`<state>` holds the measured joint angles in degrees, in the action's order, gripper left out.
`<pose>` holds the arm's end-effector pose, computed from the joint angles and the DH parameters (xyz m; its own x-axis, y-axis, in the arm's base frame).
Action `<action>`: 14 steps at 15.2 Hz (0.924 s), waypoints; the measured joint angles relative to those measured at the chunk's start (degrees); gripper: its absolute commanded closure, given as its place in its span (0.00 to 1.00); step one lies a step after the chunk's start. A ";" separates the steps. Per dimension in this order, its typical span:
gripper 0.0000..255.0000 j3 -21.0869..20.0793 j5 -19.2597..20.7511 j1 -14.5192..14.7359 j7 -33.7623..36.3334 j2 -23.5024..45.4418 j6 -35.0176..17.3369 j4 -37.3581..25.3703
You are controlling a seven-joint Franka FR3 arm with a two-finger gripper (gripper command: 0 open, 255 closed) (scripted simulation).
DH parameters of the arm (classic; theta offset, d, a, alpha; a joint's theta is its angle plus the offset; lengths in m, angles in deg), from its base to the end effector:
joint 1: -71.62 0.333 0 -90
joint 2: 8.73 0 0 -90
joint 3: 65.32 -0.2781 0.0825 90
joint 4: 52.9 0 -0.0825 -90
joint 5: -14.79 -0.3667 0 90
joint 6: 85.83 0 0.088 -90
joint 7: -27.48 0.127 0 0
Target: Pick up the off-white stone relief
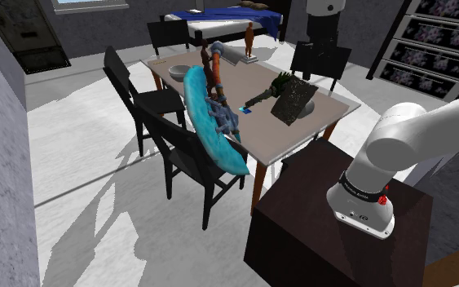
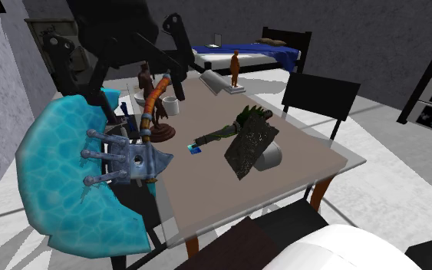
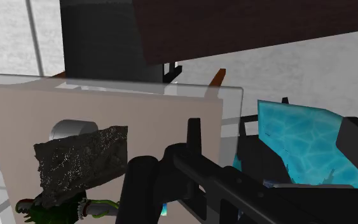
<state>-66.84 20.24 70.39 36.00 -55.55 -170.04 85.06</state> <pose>0.2940 -0.0101 0.5227 0.9815 -0.1622 -0.1019 -0.1484 -0.9802 0.1307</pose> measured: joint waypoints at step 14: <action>0.00 18.06 4.57 -4.30 -15.51 12.59 -13.62 -2.45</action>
<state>-48.78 24.81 66.09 20.49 -42.96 -183.66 82.62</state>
